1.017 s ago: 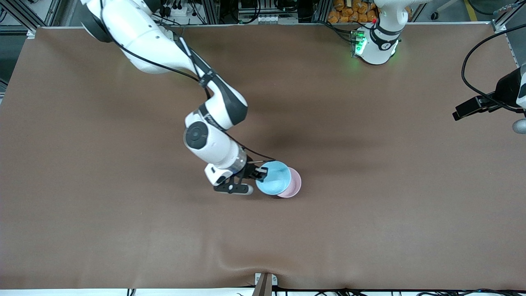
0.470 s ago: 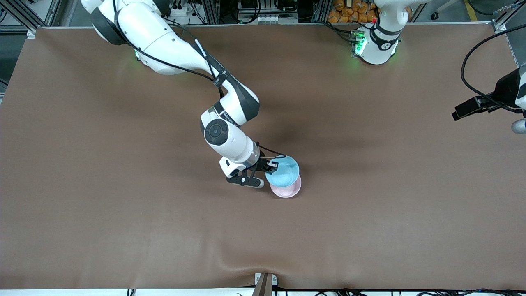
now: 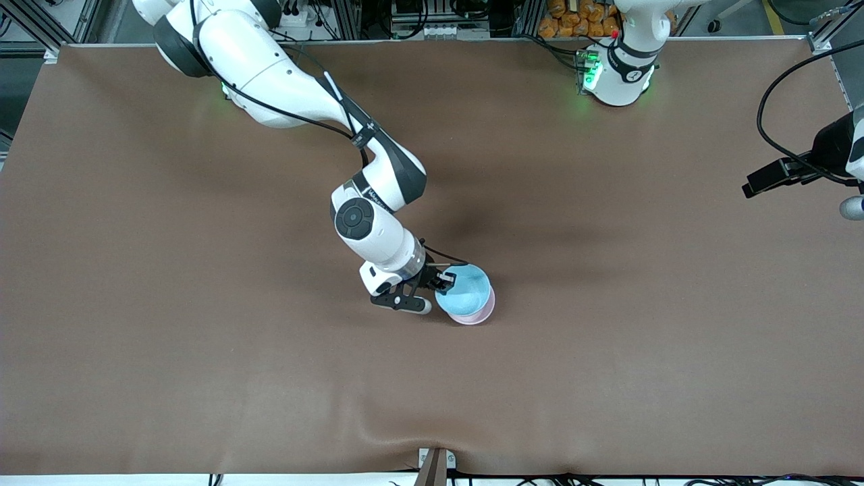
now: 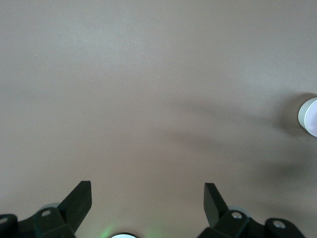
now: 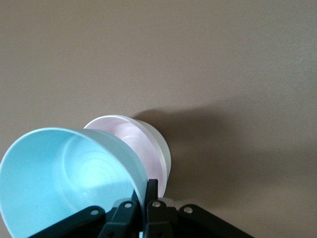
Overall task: Stack pink and blue bowls on white bowl
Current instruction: 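Lower the blue bowl into the pink bowl and open the right gripper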
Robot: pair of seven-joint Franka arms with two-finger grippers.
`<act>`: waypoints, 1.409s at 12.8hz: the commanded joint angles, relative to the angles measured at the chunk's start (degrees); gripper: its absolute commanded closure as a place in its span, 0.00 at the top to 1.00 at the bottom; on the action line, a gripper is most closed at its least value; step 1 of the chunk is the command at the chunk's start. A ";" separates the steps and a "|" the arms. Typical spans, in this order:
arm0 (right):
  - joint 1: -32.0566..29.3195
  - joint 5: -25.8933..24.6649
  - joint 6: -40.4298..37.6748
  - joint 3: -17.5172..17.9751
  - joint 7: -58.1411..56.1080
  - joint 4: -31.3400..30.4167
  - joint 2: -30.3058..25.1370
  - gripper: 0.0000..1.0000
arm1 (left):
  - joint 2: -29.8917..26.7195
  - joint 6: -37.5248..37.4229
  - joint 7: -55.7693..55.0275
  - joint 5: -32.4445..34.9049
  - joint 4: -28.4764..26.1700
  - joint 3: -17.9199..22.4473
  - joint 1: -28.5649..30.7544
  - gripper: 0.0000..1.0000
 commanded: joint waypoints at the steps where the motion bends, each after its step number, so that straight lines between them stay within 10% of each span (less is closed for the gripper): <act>1: 2.58 0.07 0.48 -2.28 0.89 3.10 2.31 0.00 | -1.37 0.75 1.39 -0.84 -1.21 -0.20 0.57 1.00; 8: 4.08 0.07 2.06 -4.23 0.63 3.10 3.10 0.00 | -1.28 0.75 1.39 -0.84 -1.30 -0.20 0.57 1.00; 10: 4.08 0.07 2.06 -4.23 0.54 3.02 3.19 0.99 | -1.37 0.66 1.39 -0.84 -1.65 -0.20 0.57 1.00; 18: 3.02 -0.90 1.71 -4.31 0.19 3.02 1.96 1.00 | -1.28 0.84 1.39 -0.84 -1.48 -0.20 0.48 1.00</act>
